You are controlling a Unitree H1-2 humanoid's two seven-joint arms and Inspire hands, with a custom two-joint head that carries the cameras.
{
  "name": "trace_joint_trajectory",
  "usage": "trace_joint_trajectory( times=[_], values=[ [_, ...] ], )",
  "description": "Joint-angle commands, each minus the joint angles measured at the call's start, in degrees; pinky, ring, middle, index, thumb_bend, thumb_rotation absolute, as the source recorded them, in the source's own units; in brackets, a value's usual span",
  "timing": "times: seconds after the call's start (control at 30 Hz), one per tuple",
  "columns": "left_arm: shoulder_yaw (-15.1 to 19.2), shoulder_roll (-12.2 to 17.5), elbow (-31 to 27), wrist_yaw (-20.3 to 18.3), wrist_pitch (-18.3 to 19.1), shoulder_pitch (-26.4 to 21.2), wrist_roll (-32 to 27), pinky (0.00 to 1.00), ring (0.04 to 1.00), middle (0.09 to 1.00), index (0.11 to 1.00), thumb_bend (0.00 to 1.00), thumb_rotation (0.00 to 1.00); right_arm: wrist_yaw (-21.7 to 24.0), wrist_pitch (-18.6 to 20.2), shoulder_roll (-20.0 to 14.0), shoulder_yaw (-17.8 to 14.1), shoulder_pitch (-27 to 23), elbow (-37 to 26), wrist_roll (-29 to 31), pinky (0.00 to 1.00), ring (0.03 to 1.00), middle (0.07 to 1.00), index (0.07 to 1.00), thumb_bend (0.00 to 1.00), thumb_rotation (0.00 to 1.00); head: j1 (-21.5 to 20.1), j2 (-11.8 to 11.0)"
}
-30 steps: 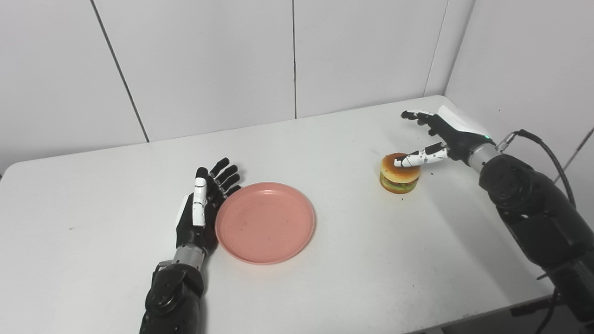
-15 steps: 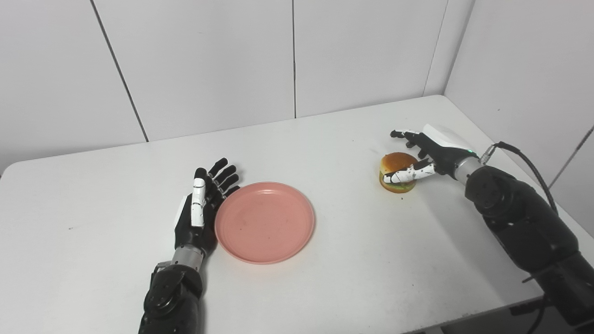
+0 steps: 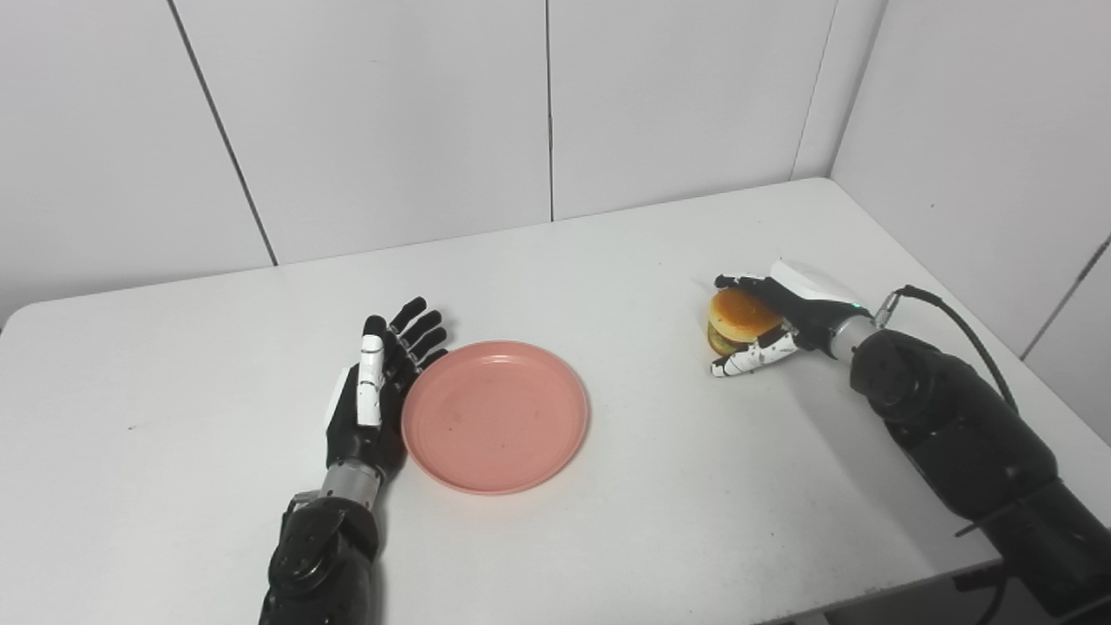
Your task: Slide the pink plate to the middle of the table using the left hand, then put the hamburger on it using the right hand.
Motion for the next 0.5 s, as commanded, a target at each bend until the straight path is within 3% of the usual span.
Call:
trace_joint_trajectory(
  times=[0.0, 0.03, 0.07, 0.1, 0.13, 0.2, 0.37, 0.47],
  values=[
    [-0.1, 0.1, 0.5, -0.1, 1.8, 1.5, -0.1, 0.84, 0.866, 0.855, 0.834, 0.64, 0.99, -1.8, -0.8, -0.8, 0.0, -2.0, -1.2, -1.5, 0.75, 0.851, 0.872, 0.842, 0.86, 0.18, 0.0, 0.0],
    [-0.1, 0.1, 0.5, -0.1, 1.9, 1.5, -0.1, 0.84, 0.867, 0.856, 0.836, 0.64, 1.0, -2.2, -0.9, -0.7, 0.0, -1.9, -1.4, -2.1, 0.74, 0.84, 0.86, 0.831, 0.83, 0.14, 0.0, 0.0],
    [-0.1, 0.2, 0.6, 0.0, 1.8, 1.5, 0.1, 0.84, 0.867, 0.856, 0.836, 0.64, 1.0, -2.6, -0.8, -0.6, 0.1, -1.8, -1.6, -2.6, 0.67, 0.774, 0.808, 0.801, 0.77, 0.09, 0.0, 0.0],
    [-0.2, 0.2, 0.6, 0.0, 1.9, 1.5, 0.1, 0.84, 0.87, 0.857, 0.836, 0.64, 1.0, -3.1, -1.3, -0.5, 0.0, -1.7, -1.6, -2.7, 0.53, 0.64, 0.717, 0.768, 0.7, 0.04, 0.0, 0.0],
    [-0.1, 0.1, 0.5, 0.0, 1.8, 1.5, 0.1, 0.84, 0.871, 0.858, 0.837, 0.64, 1.0, -3.7, -2.0, -0.4, -0.1, -1.6, -1.5, -2.6, 0.5, 0.612, 0.699, 0.762, 0.69, 0.03, 0.1, 0.1],
    [-0.2, 0.2, 0.5, 0.1, 1.6, 1.5, 0.3, 0.85, 0.872, 0.858, 0.836, 0.64, 0.99, -4.6, -2.9, -0.4, -0.2, -1.6, -1.2, -2.5, 0.36, 0.468, 0.532, 0.724, 0.58, 0.01, 0.1, 0.1],
    [-0.5, 0.3, 0.3, 0.2, 1.4, 1.5, 0.7, 0.85, 0.866, 0.854, 0.832, 0.64, 1.0, -7.1, -4.8, -0.2, -0.7, -1.4, -0.9, -2.0, 0.29, 0.377, 0.482, 0.617, 0.55, 0.0, 0.5, 0.4],
    [-0.3, 0.1, 0.3, 0.4, 1.7, 1.5, 0.4, 0.83, 0.861, 0.85, 0.83, 0.64, 1.0, -8.3, -5.3, 0.2, -1.1, -1.3, -0.7, -1.5, 0.3, 0.382, 0.482, 0.589, 0.55, 0.0, 0.5, 0.3]
  ],
)
